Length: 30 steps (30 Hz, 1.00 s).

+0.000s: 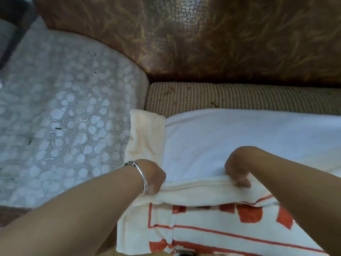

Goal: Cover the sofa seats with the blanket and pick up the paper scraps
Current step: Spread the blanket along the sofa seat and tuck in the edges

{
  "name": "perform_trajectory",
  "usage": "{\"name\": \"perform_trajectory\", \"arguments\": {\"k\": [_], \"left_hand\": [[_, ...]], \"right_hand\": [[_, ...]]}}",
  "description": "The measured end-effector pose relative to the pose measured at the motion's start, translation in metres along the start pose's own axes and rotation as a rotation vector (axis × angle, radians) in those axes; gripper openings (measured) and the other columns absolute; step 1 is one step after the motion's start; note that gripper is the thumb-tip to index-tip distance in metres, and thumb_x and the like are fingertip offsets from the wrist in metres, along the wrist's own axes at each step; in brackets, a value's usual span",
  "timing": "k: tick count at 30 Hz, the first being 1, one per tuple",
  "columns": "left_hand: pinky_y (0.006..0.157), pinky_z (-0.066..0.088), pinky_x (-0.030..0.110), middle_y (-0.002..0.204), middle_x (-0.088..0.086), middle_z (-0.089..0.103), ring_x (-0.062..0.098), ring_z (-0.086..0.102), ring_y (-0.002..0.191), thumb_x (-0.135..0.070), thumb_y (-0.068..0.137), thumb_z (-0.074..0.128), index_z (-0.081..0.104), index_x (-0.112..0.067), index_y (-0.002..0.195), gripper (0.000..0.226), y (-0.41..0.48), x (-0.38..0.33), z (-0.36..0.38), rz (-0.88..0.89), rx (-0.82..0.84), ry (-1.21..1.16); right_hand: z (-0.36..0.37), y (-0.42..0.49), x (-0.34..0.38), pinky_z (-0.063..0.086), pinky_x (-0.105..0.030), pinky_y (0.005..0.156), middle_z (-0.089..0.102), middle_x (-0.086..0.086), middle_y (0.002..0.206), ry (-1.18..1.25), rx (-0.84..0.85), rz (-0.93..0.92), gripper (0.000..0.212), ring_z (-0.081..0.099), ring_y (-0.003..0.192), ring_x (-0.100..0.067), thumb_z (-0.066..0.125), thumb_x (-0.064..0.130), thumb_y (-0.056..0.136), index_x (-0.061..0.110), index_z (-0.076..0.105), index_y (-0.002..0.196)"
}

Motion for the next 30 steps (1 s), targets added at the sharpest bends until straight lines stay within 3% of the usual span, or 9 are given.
{"name": "perform_trajectory", "arguments": {"k": [2,4,7,10,13,17,20,24,30], "left_hand": [[0.078,0.048,0.037,0.092,0.021,0.065,0.031,0.058,0.086,-0.004,0.085,0.056,0.064,0.002,0.091,0.012,0.003,0.019,-0.032,-0.010,-0.033,-0.058],[0.087,0.049,0.035,0.110,0.021,0.062,0.031,0.059,0.093,-0.010,0.087,0.056,0.063,-0.001,0.106,0.022,0.000,0.037,-0.069,-0.064,-0.183,-0.030],[0.096,0.044,0.038,0.124,0.012,0.059,0.031,0.057,0.115,-0.012,0.092,0.048,0.056,-0.008,0.121,0.031,-0.016,0.058,-0.117,-0.186,-0.592,0.058],[0.106,0.030,0.040,0.121,0.014,0.061,0.033,0.053,0.117,-0.005,0.088,0.041,0.051,-0.011,0.121,0.035,-0.021,0.074,-0.139,-0.310,-1.026,0.077],[0.114,0.016,0.048,0.136,0.014,0.046,0.031,0.033,0.133,-0.004,0.087,0.040,0.038,-0.011,0.133,0.047,0.000,0.085,-0.130,-0.391,-1.140,-0.144],[0.117,0.010,0.053,0.154,0.010,0.021,0.028,0.015,0.143,-0.019,0.095,0.039,0.021,-0.014,0.146,0.054,0.024,0.091,-0.110,-0.364,-1.070,-0.433],[0.114,0.003,0.057,0.156,0.006,0.015,0.026,0.008,0.145,-0.031,0.098,0.035,0.024,-0.016,0.145,0.051,0.024,0.094,-0.103,-0.404,-1.162,-0.473],[0.109,0.020,0.058,0.156,0.009,0.011,0.032,0.013,0.142,-0.034,0.097,0.039,0.026,-0.018,0.144,0.051,0.024,0.107,-0.096,-0.470,-1.151,-0.714],[0.109,0.027,0.051,0.154,0.012,0.016,0.035,0.019,0.139,-0.024,0.098,0.041,0.039,-0.013,0.138,0.042,0.032,0.116,-0.088,-0.443,-1.106,-0.722]], "right_hand": [[-0.010,-0.010,-0.010,0.042,-0.021,0.060,0.054,-0.005,0.077,0.049,-0.017,-0.002,0.004,0.053,0.066,-0.017,0.062,0.009,0.085,0.008,0.059,0.088],[-0.027,-0.018,-0.033,0.035,-0.020,0.050,0.049,-0.001,0.068,0.215,-0.162,0.039,0.006,0.044,0.055,-0.012,0.056,0.007,0.087,0.007,0.059,0.092],[-0.051,-0.018,-0.084,0.051,-0.031,0.073,0.064,-0.011,0.099,0.616,-0.579,0.182,0.030,0.060,0.080,-0.023,0.050,0.008,0.090,0.001,0.061,0.117],[-0.063,-0.020,-0.121,0.046,-0.039,0.093,0.059,-0.018,0.121,0.753,-1.029,0.447,0.033,0.057,0.112,-0.034,0.045,0.007,0.090,0.006,0.058,0.120],[-0.068,-0.017,-0.127,0.039,-0.043,0.098,0.060,-0.020,0.118,0.692,-1.230,0.623,0.034,0.052,0.115,-0.037,0.043,0.005,0.090,0.006,0.056,0.122],[-0.064,0.007,-0.119,0.032,-0.039,0.101,0.061,-0.016,0.120,0.505,-1.141,0.714,0.033,0.042,0.121,-0.035,0.036,0.013,0.095,0.008,0.058,0.119],[-0.064,0.014,-0.120,0.035,-0.036,0.095,0.063,-0.011,0.115,0.449,-1.105,0.687,0.033,0.042,0.119,-0.033,0.036,0.016,0.096,0.013,0.064,0.112],[-0.074,0.003,-0.143,0.040,-0.041,0.089,0.056,-0.021,0.119,0.673,-1.251,0.691,0.032,0.041,0.119,-0.038,0.036,0.009,0.097,0.002,0.060,0.117],[-0.074,0.027,-0.134,0.033,-0.046,0.105,0.040,-0.022,0.136,0.777,-1.084,0.531,0.038,0.036,0.127,-0.041,0.037,0.013,0.097,0.003,0.038,0.134]]}}
Point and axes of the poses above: each hand's wrist, its own y-axis towards the middle knuckle, its own z-axis out of the palm, x = y × z, the point moved 3 cm from there along y, towards the middle knuckle
